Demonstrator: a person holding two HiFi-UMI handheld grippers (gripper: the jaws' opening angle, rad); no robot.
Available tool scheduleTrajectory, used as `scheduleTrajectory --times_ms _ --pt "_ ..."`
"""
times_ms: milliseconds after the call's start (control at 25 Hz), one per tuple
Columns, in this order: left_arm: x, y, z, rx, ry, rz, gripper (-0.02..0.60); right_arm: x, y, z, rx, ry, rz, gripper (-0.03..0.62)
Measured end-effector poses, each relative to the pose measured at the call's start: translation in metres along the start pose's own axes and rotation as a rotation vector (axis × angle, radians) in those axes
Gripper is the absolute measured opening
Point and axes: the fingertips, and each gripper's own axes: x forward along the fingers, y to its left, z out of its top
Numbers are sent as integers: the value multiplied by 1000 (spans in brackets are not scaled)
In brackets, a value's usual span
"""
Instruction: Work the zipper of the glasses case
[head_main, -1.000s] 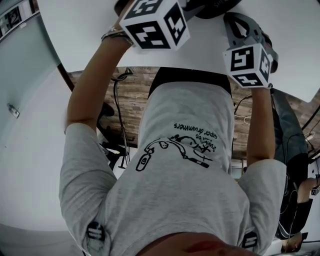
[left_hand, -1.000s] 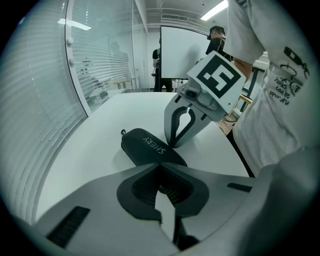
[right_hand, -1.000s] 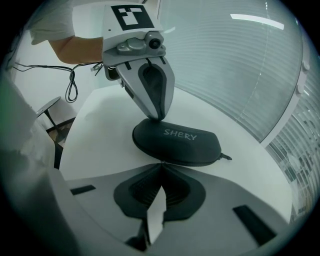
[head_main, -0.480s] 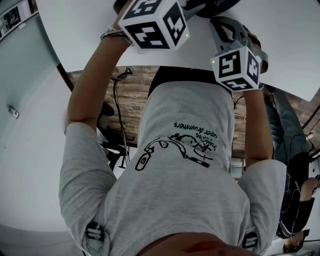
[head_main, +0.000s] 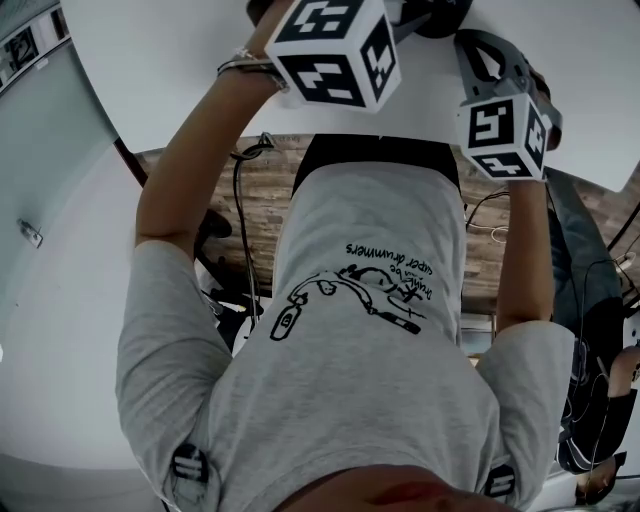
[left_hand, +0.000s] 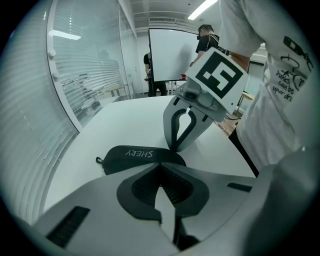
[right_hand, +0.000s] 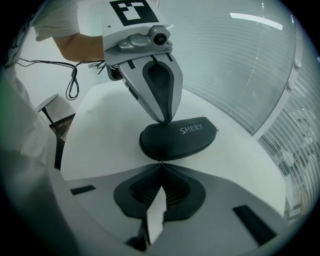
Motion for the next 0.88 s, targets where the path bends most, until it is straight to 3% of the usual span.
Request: scheduleTrajectory --times_ms 320,880 --pt "8 -1 0 -37 22 -33 21 -2 -1 -5 18 -14 0 6" --pt "11 2 -4 -25 35 -39 21 -1 18 4 104 -48 47 6"
